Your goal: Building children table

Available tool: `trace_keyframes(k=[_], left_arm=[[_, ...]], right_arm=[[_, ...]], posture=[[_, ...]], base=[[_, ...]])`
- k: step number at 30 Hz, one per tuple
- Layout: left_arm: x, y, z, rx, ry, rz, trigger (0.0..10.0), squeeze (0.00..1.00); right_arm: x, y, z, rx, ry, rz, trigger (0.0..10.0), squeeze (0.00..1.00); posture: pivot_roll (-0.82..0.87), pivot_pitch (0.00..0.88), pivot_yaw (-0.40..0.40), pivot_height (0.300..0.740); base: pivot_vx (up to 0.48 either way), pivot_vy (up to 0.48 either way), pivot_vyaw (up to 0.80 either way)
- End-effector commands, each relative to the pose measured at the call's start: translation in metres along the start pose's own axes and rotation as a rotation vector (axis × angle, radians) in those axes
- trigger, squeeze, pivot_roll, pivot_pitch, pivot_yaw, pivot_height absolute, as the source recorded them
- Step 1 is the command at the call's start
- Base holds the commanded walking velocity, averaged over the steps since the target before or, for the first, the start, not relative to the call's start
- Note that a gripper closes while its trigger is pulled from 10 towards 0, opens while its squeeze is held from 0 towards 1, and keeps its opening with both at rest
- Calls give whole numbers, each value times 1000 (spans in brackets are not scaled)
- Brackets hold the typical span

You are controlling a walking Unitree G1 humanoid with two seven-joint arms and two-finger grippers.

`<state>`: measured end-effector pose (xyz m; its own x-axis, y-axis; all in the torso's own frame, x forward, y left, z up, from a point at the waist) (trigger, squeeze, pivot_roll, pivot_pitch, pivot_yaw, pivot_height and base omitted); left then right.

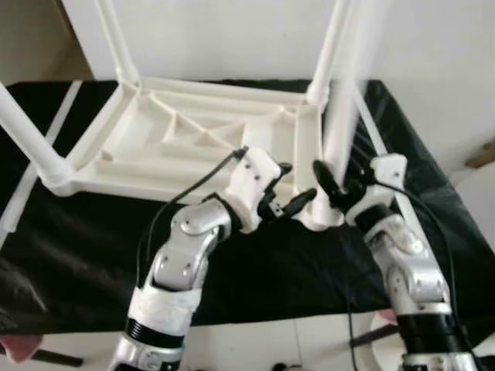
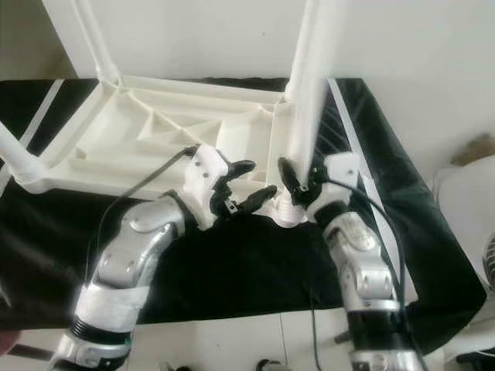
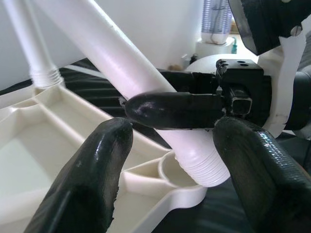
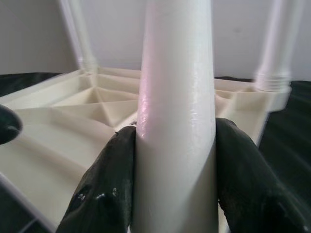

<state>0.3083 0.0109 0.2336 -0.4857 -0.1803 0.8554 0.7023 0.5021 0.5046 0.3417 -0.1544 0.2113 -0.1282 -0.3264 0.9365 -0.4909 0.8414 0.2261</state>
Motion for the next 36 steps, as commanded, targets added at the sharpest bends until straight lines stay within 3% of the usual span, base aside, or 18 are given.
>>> trace_keyframes(k=[1, 8, 13, 14, 15, 16, 21, 31, 35, 36], left_arm=[[-1, 8, 0, 106, 19, 4, 10000, 0], [-1, 8, 1, 116, 20, 3, 10000, 0], [-1, 7, 0, 117, 17, 4, 10000, 0], [-1, 6, 1, 116, 16, 4, 10000, 0], [-1, 6, 1, 116, 16, 4, 10000, 0], [-1, 6, 1, 115, 15, 5, 10000, 0], [0, 5, 0, 107, 13, 9, 10000, 0], [-4, 8, 1, 106, 28, 10, 10000, 0], [-14, 35, 5, 169, 83, -6, 10000, 0], [-14, 35, 5, 169, 83, -6, 10000, 0]], right_arm=[[-7, -14, 5, -16, 23, -90, 0, 0], [-5, -15, 5, 20, 22, -139, 0, 0], [3, -10, 4, 36, -18, -70, 0, 0], [9, -6, 5, 43, -49, -17, 2824, 0], [9, -6, 5, 43, -49, -17, 2824, 0], [10, -4, 6, 54, -58, 13, 9843, 0], [7, 3, 10, 76, -60, 67, 10000, 0], [15, 13, 11, 88, -79, 27, 10000, 0], [34, 26, 16, 182, -62, -17, 10000, 0], [34, 26, 16, 182, -62, -17, 10000, 0]], posture=[[-146, 129, -9, 740], [-142, 120, -14, 740], [-139, 113, -19, 740], [-142, 114, -18, 740], [-142, 114, -18, 740], [-143, 114, -16, 740], [-150, 124, -4, 740], [-147, 141, 6, 740], [-151, 154, 6, 740], [-151, 154, 6, 740]], base=[[0, 0, 0], [0, 0, 0], [0, 0, 0], [0, 0, 0], [0, 0, 0], [0, 0, 0], [0, 0, 0], [0, 0, 0], [0, 0, 0], [0, 0, 0]])
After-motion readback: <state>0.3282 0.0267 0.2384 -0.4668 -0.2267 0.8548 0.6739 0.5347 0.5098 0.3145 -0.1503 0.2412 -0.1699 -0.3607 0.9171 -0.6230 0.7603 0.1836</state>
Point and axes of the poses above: a point about 5 cm out from each wrist's last joint towards the gripper, its own z axis pointing back from the gripper into the wrist, its own x axis along the axis of the wrist's last joint, y = z × x, the point moved 3 cm from there along -z, pointing out of the wrist towards the gripper, and after that the axes turned 15 degrees about -z, right-handed, at the moved point
